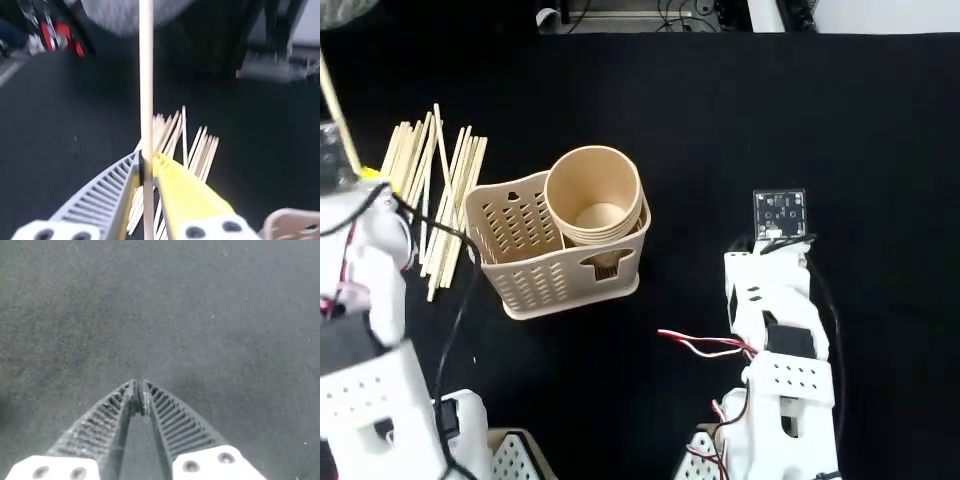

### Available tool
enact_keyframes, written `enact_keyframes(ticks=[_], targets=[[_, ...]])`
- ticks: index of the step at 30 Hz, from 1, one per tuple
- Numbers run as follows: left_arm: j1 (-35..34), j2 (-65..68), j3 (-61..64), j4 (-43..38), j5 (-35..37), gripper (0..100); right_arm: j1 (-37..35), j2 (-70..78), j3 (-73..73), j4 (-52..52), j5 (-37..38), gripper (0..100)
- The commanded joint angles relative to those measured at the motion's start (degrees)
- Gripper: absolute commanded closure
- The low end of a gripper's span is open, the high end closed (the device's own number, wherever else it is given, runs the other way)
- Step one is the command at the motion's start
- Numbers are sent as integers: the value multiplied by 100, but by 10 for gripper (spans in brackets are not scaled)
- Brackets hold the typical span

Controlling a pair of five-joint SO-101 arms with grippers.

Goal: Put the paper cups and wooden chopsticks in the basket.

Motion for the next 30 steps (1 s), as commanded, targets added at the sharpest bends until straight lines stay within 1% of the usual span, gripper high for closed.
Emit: enact_keyframes(ticks=[1,3,7,10,12,14,17,19,25,30], targets=[[207,-598,-92,-141,527,971,-70,31,-31,-114,18,986],[523,-835,-171,-440,967,971,-70,31,-31,-114,18,986],[1297,-1160,-198,-1363,1723,971,-70,31,-31,-114,18,986],[1877,-1301,-207,-1653,1846,971,-70,31,-31,-114,18,986],[2281,-1407,-163,-1644,1820,971,-70,31,-31,-114,18,986],[2545,-1451,13,-1618,1758,971,-70,31,-31,-114,18,986],[2695,-1521,646,-1653,1301,971,-70,31,-31,-114,18,986],[2703,-1530,989,-1626,1143,971,-70,31,-31,-114,18,986],[2703,-1591,1560,-1618,1134,971,-70,31,-31,-114,18,986],[2774,-2145,2070,-1618,1125,971,-70,31,-31,-114,18,986]])
